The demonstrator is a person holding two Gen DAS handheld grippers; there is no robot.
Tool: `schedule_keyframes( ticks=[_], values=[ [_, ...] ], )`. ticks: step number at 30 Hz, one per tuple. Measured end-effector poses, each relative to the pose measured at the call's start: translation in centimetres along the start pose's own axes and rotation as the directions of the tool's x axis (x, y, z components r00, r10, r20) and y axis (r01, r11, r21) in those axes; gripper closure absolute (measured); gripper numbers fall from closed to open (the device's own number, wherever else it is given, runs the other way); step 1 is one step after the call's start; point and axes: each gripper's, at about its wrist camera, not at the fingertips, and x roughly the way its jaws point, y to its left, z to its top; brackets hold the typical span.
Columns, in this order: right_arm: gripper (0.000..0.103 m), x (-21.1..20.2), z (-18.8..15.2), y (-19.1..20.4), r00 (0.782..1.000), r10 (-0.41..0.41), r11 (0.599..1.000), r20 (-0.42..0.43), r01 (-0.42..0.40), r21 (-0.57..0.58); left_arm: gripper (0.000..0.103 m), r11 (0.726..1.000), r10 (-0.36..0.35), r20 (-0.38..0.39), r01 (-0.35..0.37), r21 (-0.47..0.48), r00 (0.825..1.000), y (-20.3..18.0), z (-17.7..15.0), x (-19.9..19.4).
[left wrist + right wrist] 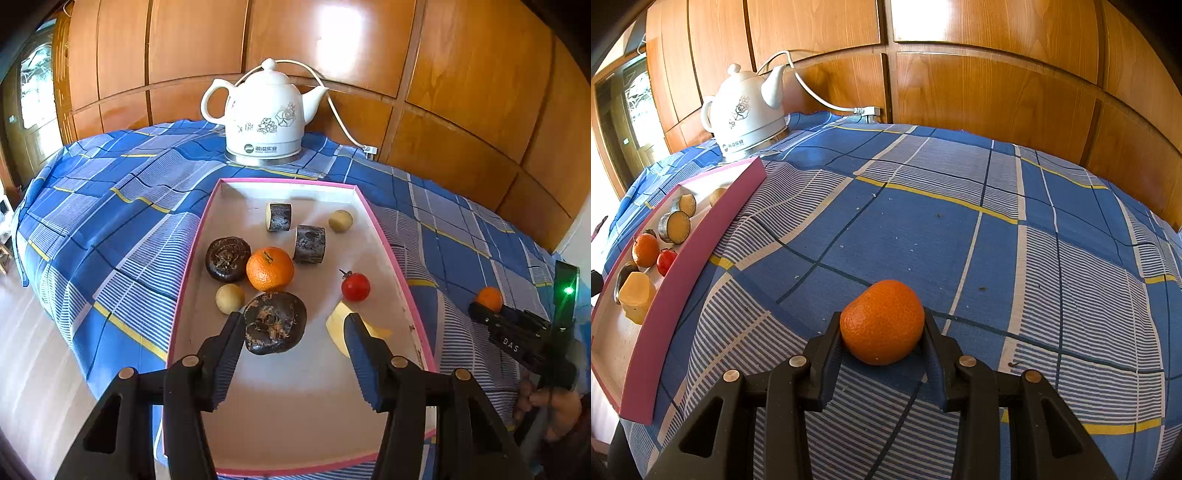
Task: Organize fruits
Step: 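Lower the dark round fruit into the tray and open the left tool, then carry the orange into the tray and open the right tool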
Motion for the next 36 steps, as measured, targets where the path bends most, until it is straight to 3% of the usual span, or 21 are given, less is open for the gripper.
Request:
schedule_keyframes(
  ticks=[16,22,29,36],
  values=[
    [0.063,0.0,0.1,0.2,1.0,-0.011,1.0,-0.002,0.011,-0.004,0.038,0.998,0.053,0.008,-0.052,-0.019,0.999,1.8,-1.2,-1.5],
    [0.064,-0.1,1.4,0.8,0.997,-0.034,0.999,-0.065,0.033,-0.011,0.036,0.994,0.089,0.012,-0.088,-0.058,0.996,4.1,-1.6,-2.1],
    [0.064,-3.8,4.4,5.1,0.995,0.1,0.991,0.012,-0.099,-0.089,0.035,0.991,0.094,0.004,-0.093,-0.097,0.996,5.5,-2.0,-2.0],
    [0.064,-3.3,5.8,11.3,0.97,0.239,0.954,-0.045,-0.243,-0.173,0.032,0.992,0.073,0.009,-0.072,-0.104,0.997,5.3,-2.1,-2.2]
  ],
)
